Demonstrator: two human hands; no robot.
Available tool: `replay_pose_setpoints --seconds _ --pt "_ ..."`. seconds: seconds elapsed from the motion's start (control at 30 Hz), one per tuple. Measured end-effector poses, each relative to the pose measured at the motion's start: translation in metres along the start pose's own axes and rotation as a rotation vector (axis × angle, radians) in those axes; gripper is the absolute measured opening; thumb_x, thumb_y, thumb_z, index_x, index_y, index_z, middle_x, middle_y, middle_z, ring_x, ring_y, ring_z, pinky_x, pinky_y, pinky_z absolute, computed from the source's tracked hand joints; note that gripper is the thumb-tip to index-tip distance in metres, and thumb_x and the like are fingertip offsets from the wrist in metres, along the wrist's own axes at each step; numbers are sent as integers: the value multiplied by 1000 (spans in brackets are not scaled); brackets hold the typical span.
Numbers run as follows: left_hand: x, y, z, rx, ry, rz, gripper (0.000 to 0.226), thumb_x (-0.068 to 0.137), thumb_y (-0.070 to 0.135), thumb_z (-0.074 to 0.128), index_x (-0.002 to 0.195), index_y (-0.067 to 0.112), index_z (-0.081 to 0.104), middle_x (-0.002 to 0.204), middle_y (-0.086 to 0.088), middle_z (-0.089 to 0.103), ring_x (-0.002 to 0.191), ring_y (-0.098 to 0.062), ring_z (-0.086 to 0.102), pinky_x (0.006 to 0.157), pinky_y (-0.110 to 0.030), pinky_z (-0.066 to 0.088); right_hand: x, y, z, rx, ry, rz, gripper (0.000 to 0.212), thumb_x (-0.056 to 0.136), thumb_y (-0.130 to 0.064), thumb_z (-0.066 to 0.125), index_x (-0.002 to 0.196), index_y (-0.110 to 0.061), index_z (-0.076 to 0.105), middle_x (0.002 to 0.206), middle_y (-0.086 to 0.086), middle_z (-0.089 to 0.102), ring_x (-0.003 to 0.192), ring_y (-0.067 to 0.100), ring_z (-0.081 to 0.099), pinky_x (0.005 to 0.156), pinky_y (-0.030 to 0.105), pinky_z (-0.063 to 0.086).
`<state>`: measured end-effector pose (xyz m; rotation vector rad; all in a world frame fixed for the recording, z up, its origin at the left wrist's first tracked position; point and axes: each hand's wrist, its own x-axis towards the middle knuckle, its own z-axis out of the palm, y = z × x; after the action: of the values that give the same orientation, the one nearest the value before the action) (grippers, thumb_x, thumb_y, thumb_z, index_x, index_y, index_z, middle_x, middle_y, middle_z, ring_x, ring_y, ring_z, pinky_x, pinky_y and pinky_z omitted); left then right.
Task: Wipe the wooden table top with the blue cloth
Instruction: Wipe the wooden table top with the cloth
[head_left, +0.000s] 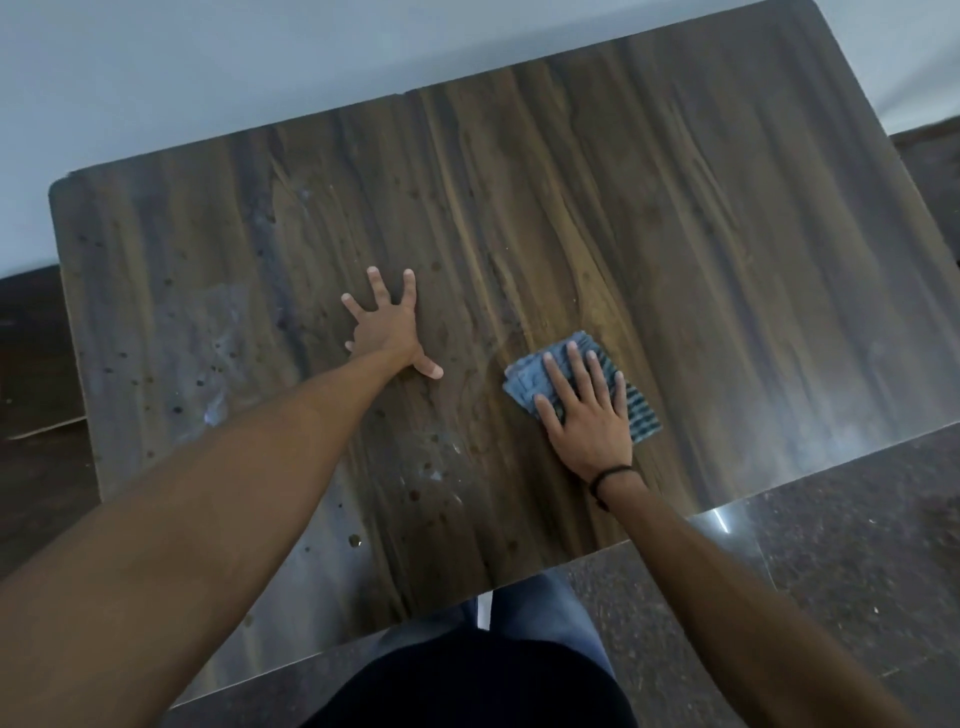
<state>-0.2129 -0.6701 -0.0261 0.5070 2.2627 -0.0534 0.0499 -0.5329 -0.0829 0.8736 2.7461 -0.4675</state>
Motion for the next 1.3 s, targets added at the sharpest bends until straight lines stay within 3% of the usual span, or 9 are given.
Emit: replay_pose_setpoints --seconds 0.23,0.4,0.47,0.53,0.77,0.93,1.13,1.2,1.3 --pt "2 -1 0 -16 -15 -13 155 58 43 96 154 41 -25 157 -1 -43 147 -52 -22 108 -74 30 98 -66 -11 60 58 76 62 102 -60 18 159 -38 6 168 -6 -4 154 20 -6 122 52 -10" --pt "5 -1 1 -23 -26 -22 156 57 43 96 152 43 -28 154 -1 -48 146 -53 -24 106 -75 31 62 -14 -14 -132 -57 -465 61 102 -63 21 158 -43 12 167 -11 2 155 16 -1 124 51 1" --pt "6 -1 1 -36 -25 -20 156 57 43 97 151 44 -29 153 1 -49 146 -52 -25 105 -75 33 66 12 -23 -189 -95 -575 61 101 -65 20 158 -44 10 167 -12 1 154 14 -2 124 49 1" --pt "6 1 0 -44 -23 -27 157 57 41 97 150 45 -29 153 2 -49 146 -51 -26 105 -75 33 93 14 -29 -164 -68 -533 61 101 -64 23 158 -44 12 167 -12 3 155 14 1 124 48 -1" --pt "2 2 -2 -47 -14 -57 158 54 41 98 152 45 -25 157 2 -44 147 -50 -23 108 -74 32 210 -71 -45 41 39 -74 63 102 -58 22 160 -36 11 168 -4 0 154 22 -1 121 53 -8" --pt "6 0 -1 -69 -29 -46 154 57 40 97 153 45 -24 158 2 -43 147 -50 -23 108 -73 31 154 -50 -33 -141 -37 -518 62 101 -61 23 159 -39 14 168 -9 6 155 18 4 123 51 -1" --pt "28 -18 -35 -104 35 -61 150 63 40 95 154 40 -25 156 3 -45 146 -48 -27 111 -75 19 129 2 -38 -300 -174 -793 62 102 -66 17 158 -42 5 167 -11 -3 154 15 -5 124 49 -3" --pt "41 -21 -51 -106 0 -76 152 61 43 95 154 40 -26 157 1 -44 146 -50 -26 112 -76 17 152 -6 -43 -302 -149 -832 62 101 -65 19 158 -43 8 167 -12 0 154 14 -2 124 48 -2" --pt "55 -16 -58 -86 -53 -99 156 60 44 95 151 40 -31 154 0 -49 144 -52 -28 109 -79 19 194 -31 -51 -254 -93 -704 63 99 -65 23 158 -43 13 167 -12 7 154 13 5 124 48 3"
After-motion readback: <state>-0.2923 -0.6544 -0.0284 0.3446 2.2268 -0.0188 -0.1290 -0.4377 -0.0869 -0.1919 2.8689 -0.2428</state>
